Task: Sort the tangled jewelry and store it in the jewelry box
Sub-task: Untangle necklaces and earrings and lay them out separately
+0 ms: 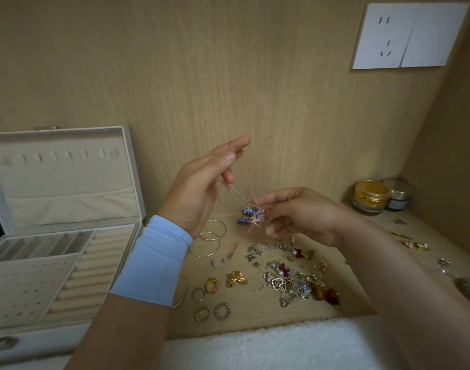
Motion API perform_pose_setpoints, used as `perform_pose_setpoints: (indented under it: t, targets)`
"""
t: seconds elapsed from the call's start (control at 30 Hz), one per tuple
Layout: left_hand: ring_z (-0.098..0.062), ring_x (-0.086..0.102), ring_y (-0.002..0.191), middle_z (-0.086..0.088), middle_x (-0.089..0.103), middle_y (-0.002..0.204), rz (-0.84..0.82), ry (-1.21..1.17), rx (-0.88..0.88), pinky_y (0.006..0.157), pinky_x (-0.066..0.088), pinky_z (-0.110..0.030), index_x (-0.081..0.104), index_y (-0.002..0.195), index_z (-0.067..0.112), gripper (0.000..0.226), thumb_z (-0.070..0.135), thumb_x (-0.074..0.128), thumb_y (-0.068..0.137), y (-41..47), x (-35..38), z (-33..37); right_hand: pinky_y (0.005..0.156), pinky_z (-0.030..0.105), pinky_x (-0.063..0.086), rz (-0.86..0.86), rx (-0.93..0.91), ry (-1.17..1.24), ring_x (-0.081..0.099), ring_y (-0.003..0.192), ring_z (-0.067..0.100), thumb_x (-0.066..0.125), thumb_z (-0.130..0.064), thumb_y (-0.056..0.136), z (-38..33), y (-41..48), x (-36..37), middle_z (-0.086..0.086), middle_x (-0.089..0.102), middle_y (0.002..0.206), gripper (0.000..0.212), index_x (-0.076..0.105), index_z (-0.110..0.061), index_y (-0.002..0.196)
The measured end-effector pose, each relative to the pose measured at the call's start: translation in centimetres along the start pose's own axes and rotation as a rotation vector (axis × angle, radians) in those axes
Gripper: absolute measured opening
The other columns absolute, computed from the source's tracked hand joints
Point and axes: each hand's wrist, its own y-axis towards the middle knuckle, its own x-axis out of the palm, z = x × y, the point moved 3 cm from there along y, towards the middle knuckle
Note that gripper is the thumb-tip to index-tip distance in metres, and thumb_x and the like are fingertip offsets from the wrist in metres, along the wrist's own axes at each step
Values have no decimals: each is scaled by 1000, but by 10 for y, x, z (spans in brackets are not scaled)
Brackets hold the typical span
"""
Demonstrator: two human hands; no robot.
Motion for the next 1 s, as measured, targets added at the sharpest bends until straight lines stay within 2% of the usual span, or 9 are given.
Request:
perform_pose_setpoints:
  t: [0.2, 0.3, 0.37, 0.43, 0.53, 0.63, 0.7, 0.87, 1.0]
  targets:
    - [-20, 60, 124, -9, 65, 131, 12, -70, -14, 112, 38, -38, 57, 51, 19, 36, 20, 56, 87, 2, -2, -3, 67, 30, 58, -106, 3, -77, 63, 64, 19, 58, -5, 97, -1, -3, 7, 10, 68, 75, 20, 75, 0, 104]
    - [-16, 71, 78, -12, 66, 129, 13, -177, -50, 94, 53, -36, 64, 73, 14, 23, 21, 55, 93, 1, -7, -3, 67, 29, 57, -112, 0, -104, 63, 63, 17, 66, -18, 95, -1, -3, 7, 8, 70, 74, 21, 76, -2, 103]
    - [-7, 50, 44, -8, 68, 125, 39, -155, -91, 75, 57, -31, 62, 105, 12, 16, 22, 55, 95, 0, -9, 0, 67, 31, 57, -54, -3, -132, 62, 62, 18, 69, -19, 93, 2, -2, 3, 8, 71, 74, 20, 76, -2, 101]
    - [-6, 38, 37, -5, 73, 116, 71, -69, -135, 64, 57, -27, 55, 124, 15, 29, 20, 50, 97, 0, -12, 2, 66, 32, 57, -15, -10, -141, 61, 62, 18, 72, -18, 91, 3, 0, 0, 6, 70, 76, 21, 75, 0, 101]
    - [-12, 57, 50, -6, 75, 100, 91, -79, -110, 71, 59, -33, 60, 117, 17, 21, 17, 47, 101, 1, -16, 8, 65, 30, 58, -13, -21, -136, 61, 62, 16, 73, -15, 89, 3, 1, -3, 4, 71, 74, 20, 74, 0, 101]
    - [-26, 69, 99, -10, 72, 106, 86, -214, -81, 97, 53, -45, 65, 75, 13, 29, 22, 49, 98, 1, -19, 12, 67, 31, 59, -6, -24, -173, 62, 63, 15, 73, -10, 89, 4, 1, -5, 12, 75, 85, 14, 76, -4, 101]
    - [-28, 66, 113, -11, 72, 108, 116, -243, -84, 106, 45, -50, 54, 56, 16, 43, 22, 48, 98, 1, -23, 12, 68, 31, 59, -15, -20, -183, 61, 63, 15, 73, -7, 88, 4, 2, -7, 9, 75, 84, 14, 76, -5, 102]
    - [-21, 64, 119, -7, 71, 120, 195, -51, -103, 110, 34, -41, 46, 49, 24, 51, 23, 44, 100, 0, -33, 6, 71, 33, 59, -39, -17, -250, 62, 63, 15, 72, -2, 87, 3, 1, -9, 6, 71, 80, 17, 76, -5, 104]
    - [-24, 66, 114, -9, 72, 116, 198, -42, -179, 108, 40, -40, 45, 62, 19, 41, 24, 42, 102, 1, -37, -1, 78, 40, 58, -37, -51, -268, 62, 67, 16, 73, -13, 89, 2, 1, -9, -1, 69, 72, 11, 76, -6, 98]
